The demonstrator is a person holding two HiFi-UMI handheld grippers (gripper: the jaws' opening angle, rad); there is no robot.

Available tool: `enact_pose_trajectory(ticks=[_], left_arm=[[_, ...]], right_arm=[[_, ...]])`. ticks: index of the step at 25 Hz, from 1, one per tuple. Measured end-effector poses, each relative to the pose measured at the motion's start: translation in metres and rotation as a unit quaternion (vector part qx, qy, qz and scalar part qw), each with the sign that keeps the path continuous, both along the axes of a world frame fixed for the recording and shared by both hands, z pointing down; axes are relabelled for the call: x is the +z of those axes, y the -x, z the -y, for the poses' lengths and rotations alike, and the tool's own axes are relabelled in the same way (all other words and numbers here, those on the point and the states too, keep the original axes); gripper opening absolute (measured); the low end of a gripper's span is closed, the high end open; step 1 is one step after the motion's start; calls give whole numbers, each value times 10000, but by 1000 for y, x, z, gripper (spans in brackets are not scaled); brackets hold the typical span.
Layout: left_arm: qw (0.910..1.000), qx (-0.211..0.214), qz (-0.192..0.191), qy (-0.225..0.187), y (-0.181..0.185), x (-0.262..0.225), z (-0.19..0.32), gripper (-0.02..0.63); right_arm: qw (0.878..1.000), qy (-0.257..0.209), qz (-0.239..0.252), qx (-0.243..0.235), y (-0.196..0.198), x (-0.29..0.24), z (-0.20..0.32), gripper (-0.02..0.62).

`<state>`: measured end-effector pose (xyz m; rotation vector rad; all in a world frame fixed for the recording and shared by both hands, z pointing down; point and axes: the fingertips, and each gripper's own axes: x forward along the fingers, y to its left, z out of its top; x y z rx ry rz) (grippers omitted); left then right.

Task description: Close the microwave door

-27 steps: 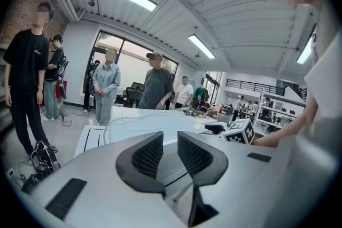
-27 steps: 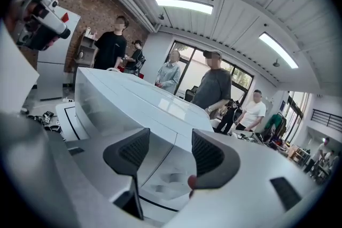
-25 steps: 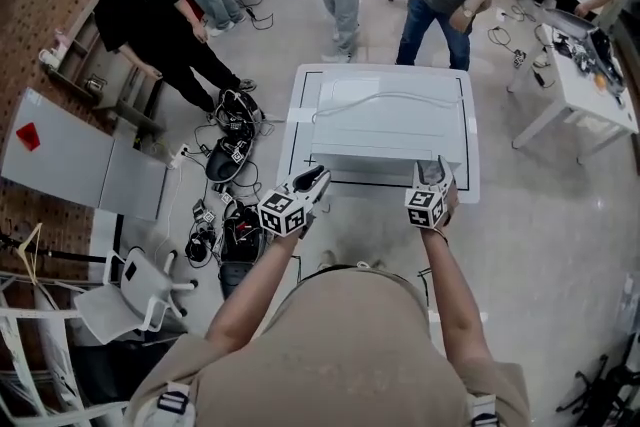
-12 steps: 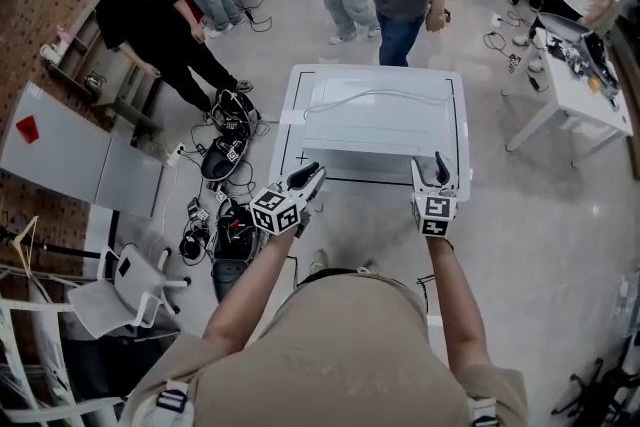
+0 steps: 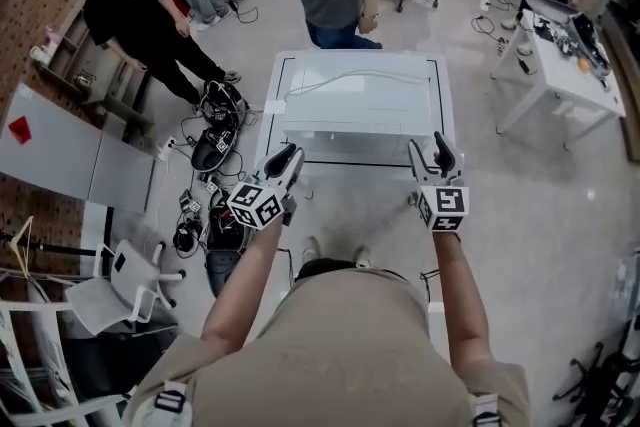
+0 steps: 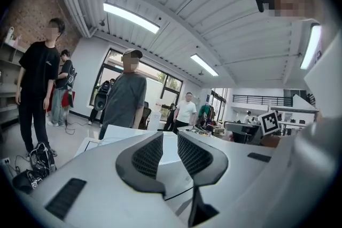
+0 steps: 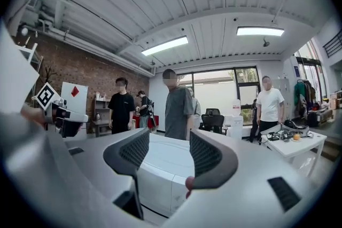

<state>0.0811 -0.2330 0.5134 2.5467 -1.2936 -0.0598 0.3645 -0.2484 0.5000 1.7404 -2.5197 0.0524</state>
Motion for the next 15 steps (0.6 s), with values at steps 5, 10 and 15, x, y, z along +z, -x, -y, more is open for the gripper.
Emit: enact_pose_trajectory(ticks=[5,10,15], left_arm=[[10000,-71,-8,-59,-4,-5,-4,74],[10000,-13,-10,-75,-15,-3,-6,74],[10000,24,-40,-82,-22,0,-4,74]], right_arm=[[10000,-12,-1,-56,-14,-4,-15,242],[10000,35,-37,7,-29,0,-25,242],[10000,74,-12,34,-40,5,-28,242]])
